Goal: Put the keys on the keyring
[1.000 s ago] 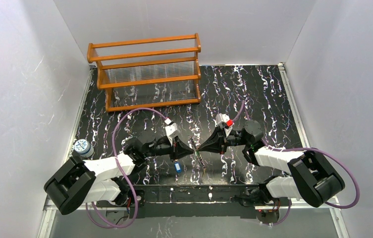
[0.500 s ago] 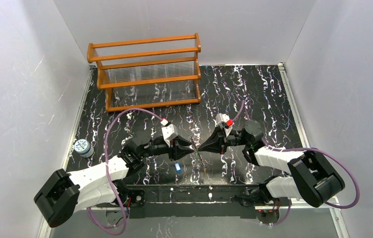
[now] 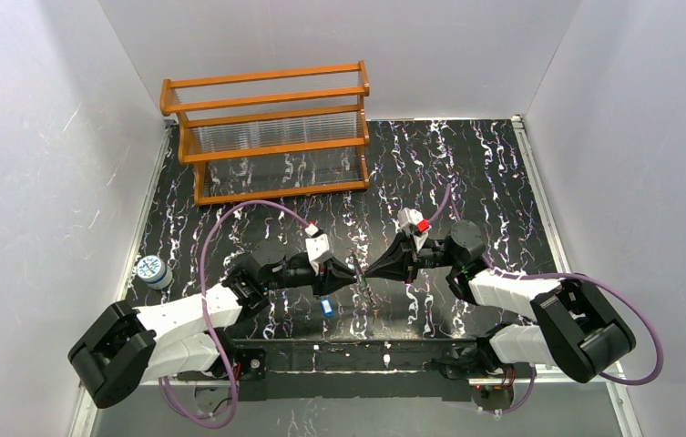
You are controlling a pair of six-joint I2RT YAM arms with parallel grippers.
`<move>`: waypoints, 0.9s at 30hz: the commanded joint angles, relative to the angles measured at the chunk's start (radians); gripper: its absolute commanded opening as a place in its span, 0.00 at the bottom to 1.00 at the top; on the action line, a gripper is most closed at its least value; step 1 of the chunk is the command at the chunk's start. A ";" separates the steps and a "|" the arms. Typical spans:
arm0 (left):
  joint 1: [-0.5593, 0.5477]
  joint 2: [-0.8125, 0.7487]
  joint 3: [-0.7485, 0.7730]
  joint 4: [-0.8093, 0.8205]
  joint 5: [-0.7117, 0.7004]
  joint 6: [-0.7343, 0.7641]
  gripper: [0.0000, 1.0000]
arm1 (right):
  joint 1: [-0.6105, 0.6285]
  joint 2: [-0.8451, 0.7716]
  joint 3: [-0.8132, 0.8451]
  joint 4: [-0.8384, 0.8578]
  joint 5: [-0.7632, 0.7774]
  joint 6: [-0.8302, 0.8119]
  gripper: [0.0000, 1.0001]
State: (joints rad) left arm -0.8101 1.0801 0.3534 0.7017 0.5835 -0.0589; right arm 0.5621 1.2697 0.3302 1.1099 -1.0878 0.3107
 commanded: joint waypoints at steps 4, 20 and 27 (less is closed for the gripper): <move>-0.015 0.013 0.026 0.044 0.025 0.012 0.03 | -0.003 -0.020 0.021 0.062 -0.008 -0.001 0.01; -0.018 -0.034 0.016 0.056 0.082 0.028 0.37 | -0.002 -0.024 0.021 0.053 -0.003 -0.006 0.01; -0.021 0.001 0.026 0.056 0.047 0.030 0.28 | -0.003 -0.026 0.020 0.051 -0.003 -0.005 0.01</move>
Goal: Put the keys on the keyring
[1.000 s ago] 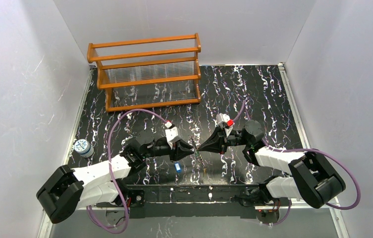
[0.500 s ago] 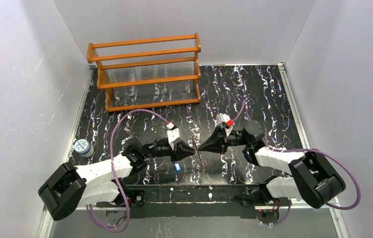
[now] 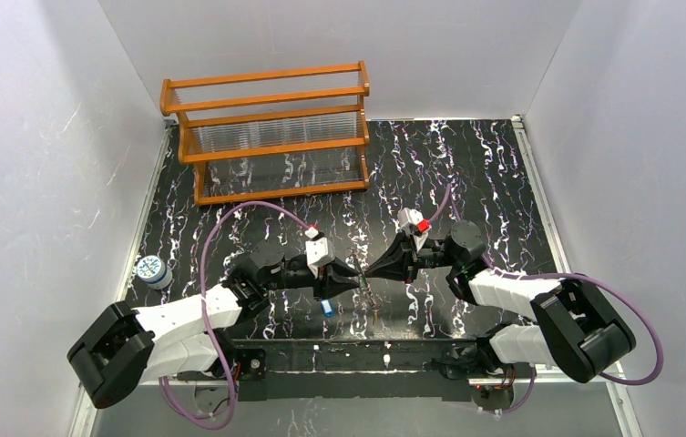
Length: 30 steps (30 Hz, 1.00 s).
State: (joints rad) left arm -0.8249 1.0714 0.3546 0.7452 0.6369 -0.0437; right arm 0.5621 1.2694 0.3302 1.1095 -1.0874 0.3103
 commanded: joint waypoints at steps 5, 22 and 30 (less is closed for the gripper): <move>-0.005 0.012 0.021 0.023 -0.031 0.013 0.09 | -0.003 -0.031 0.019 0.049 0.000 -0.004 0.01; -0.006 0.078 0.017 0.024 -0.066 -0.030 0.00 | -0.002 -0.032 0.015 0.079 -0.011 0.017 0.01; -0.007 -0.015 -0.001 0.025 -0.101 -0.015 0.35 | -0.002 -0.034 0.013 0.079 -0.009 0.017 0.01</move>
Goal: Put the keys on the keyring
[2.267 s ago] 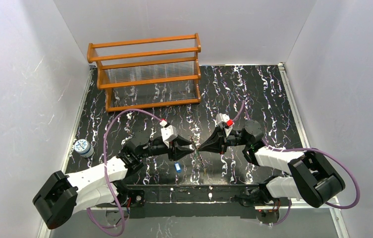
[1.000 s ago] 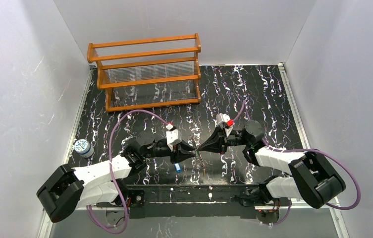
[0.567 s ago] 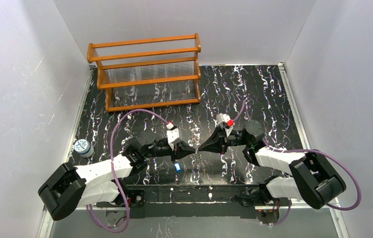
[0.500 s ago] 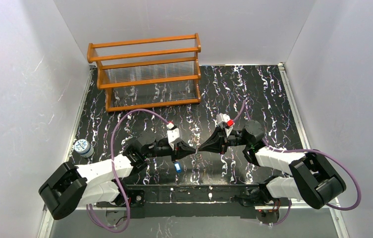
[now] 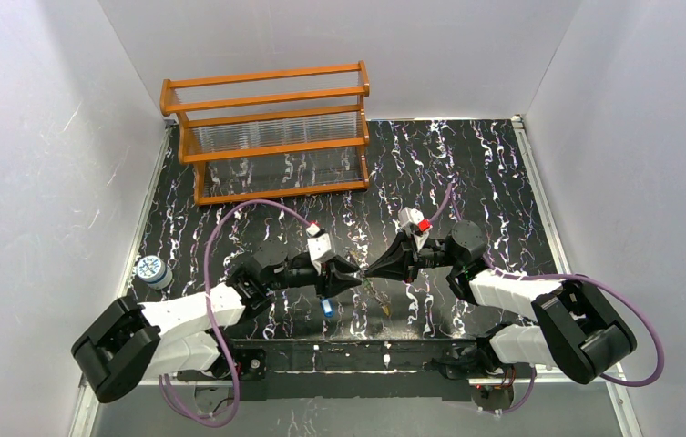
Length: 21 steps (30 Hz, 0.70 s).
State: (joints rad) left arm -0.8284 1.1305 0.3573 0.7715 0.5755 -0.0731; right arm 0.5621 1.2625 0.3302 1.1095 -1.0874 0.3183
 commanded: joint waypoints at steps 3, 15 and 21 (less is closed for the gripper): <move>-0.005 -0.117 -0.015 -0.001 -0.065 0.016 0.40 | -0.002 -0.026 0.012 0.079 -0.007 0.010 0.01; -0.006 -0.060 0.013 0.030 -0.034 -0.012 0.28 | -0.001 -0.025 0.012 0.081 -0.004 0.013 0.01; -0.008 -0.049 0.021 0.048 -0.026 -0.024 0.25 | 0.001 -0.022 0.012 0.075 -0.003 0.009 0.01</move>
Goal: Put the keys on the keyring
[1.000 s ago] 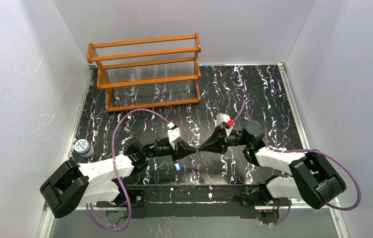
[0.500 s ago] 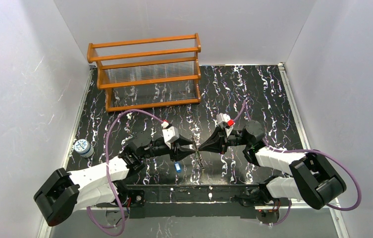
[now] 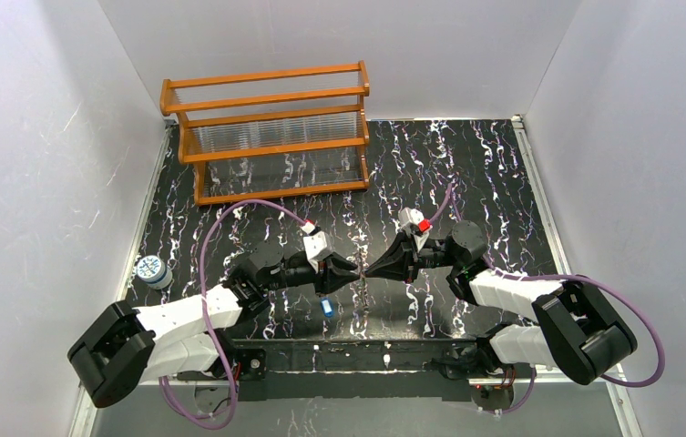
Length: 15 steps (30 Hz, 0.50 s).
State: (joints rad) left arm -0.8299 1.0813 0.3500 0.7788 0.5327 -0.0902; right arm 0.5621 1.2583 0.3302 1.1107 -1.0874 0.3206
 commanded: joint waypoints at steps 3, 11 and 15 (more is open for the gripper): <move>-0.006 0.002 0.030 0.046 0.021 -0.008 0.24 | 0.000 -0.015 0.012 0.074 -0.002 0.007 0.01; -0.009 0.027 0.040 0.053 0.027 -0.027 0.29 | 0.001 -0.009 0.015 0.072 -0.001 0.007 0.01; -0.012 0.030 0.045 0.057 0.025 -0.029 0.30 | 0.003 -0.009 0.016 0.070 -0.003 0.007 0.01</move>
State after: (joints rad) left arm -0.8349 1.1122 0.3584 0.8070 0.5430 -0.1154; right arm 0.5625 1.2583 0.3302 1.1107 -1.0874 0.3202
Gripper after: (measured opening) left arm 0.298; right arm 0.032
